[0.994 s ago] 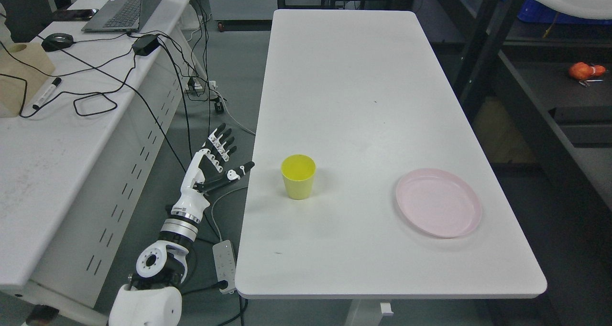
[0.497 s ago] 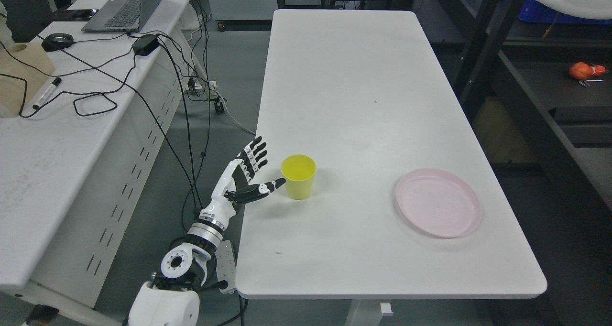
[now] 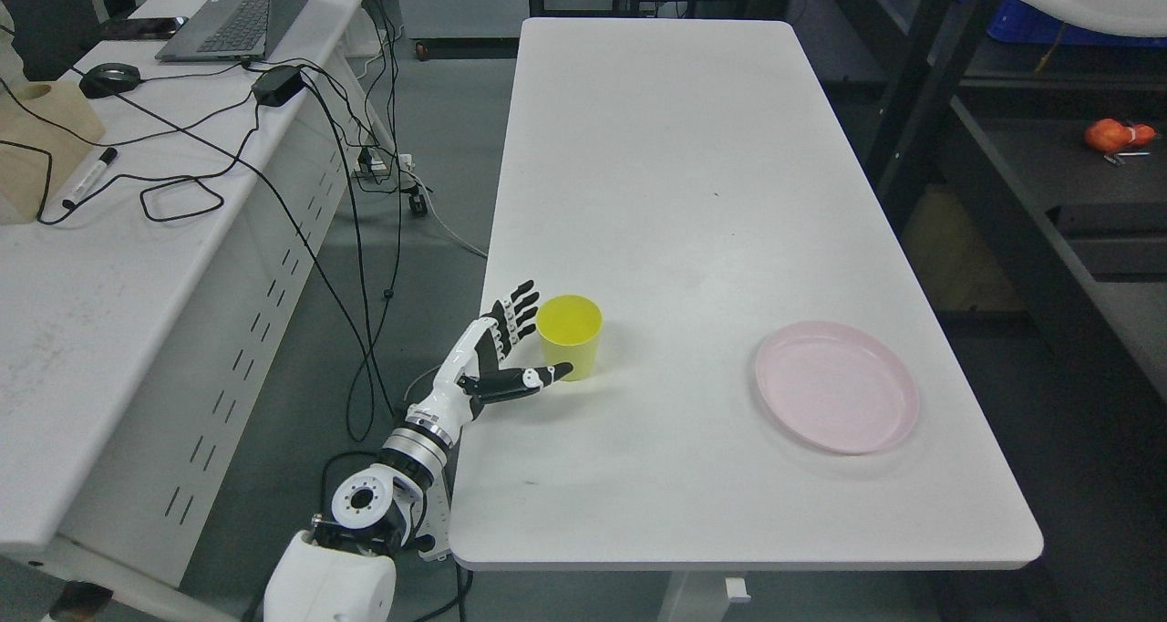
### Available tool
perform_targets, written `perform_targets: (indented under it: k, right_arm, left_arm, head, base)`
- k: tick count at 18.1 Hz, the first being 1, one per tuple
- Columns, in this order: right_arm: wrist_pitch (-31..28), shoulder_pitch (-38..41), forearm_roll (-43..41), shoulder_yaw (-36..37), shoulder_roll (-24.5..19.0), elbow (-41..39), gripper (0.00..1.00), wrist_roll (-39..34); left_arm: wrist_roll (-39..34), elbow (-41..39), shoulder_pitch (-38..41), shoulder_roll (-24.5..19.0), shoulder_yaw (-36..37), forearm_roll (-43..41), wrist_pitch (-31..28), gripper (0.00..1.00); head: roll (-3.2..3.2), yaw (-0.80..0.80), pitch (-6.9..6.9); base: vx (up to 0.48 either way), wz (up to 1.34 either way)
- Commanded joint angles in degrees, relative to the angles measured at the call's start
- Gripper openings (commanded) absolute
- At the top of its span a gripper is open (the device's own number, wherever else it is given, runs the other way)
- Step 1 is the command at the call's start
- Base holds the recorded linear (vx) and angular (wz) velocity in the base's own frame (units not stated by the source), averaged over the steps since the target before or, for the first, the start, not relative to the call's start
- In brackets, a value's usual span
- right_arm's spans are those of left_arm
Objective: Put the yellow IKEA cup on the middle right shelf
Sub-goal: 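Close the left hand fingers around the yellow cup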
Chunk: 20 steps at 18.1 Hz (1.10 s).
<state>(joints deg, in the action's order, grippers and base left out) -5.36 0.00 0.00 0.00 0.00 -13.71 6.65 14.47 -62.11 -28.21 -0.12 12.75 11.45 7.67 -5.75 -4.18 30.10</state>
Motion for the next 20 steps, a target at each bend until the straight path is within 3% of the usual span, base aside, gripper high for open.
perform_targets:
  k: [1, 20]
  right_arm:
    - [0.00, 0.79, -1.41, -0.97, 1.00, 0.00, 0.99, 0.03]
    - [0.00, 0.79, -1.41, -0.97, 1.00, 0.00, 0.99, 0.03]
  left_arm:
    - [-0.14, 6.55, -3.42, -0.88, 1.84, -1.17, -0.02, 0.98]
    - [0.12, 15.34, -9.40, -0.88, 9.93, -1.17, -0.37, 0.97]
  head:
    - [0.00, 0.00, 0.00]
    - [0.00, 0.00, 0.00]
  base:
    - [0.000, 0.00]
    - [0.000, 0.00]
